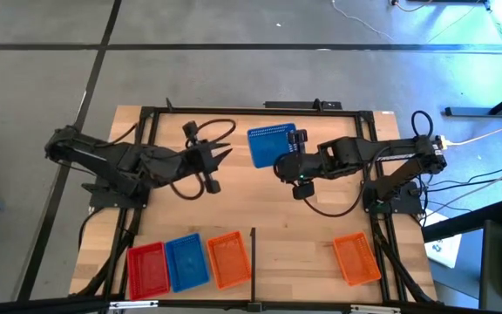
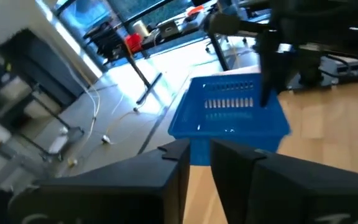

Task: Stack baskets on shelf by color
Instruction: Stack the blue bin on top of the blue bin on the shelf

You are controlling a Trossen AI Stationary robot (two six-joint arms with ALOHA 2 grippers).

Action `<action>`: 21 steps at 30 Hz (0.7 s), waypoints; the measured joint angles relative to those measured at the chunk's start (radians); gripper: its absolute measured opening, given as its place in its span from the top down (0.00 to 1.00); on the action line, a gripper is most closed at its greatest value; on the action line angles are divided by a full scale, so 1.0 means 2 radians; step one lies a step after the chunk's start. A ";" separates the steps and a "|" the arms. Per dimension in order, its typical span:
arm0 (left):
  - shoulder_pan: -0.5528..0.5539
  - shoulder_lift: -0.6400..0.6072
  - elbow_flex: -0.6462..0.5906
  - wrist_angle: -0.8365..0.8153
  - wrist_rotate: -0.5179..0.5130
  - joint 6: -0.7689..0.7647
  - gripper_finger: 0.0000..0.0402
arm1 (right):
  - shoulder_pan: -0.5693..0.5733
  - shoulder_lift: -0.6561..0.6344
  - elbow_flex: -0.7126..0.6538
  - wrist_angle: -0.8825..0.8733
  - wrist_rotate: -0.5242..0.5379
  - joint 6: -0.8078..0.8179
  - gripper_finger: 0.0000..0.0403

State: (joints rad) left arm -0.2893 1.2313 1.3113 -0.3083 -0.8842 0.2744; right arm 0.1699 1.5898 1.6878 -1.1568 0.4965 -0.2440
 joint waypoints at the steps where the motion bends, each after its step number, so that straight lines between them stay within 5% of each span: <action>1: 0.005 0.003 0.000 0.002 0.001 -0.011 0.85 | 0.000 0.000 0.000 0.000 0.000 0.000 1.00; 5: 0.023 0.002 0.000 0.005 0.016 -0.040 0.83 | 0.000 0.000 0.000 0.000 0.012 -0.014 1.00; 14: 0.052 0.003 0.000 -0.023 0.186 0.170 0.83 | 0.000 0.000 0.000 -0.038 0.026 -0.219 1.00; 21: 0.069 0.031 0.000 -0.048 0.232 0.181 0.83 | 0.000 0.000 0.000 -0.053 0.049 -0.338 1.00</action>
State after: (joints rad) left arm -0.1508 1.2935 1.3104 -0.4039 -0.4194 0.6355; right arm 0.1696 1.5906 1.6878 -1.2631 0.5940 -0.9197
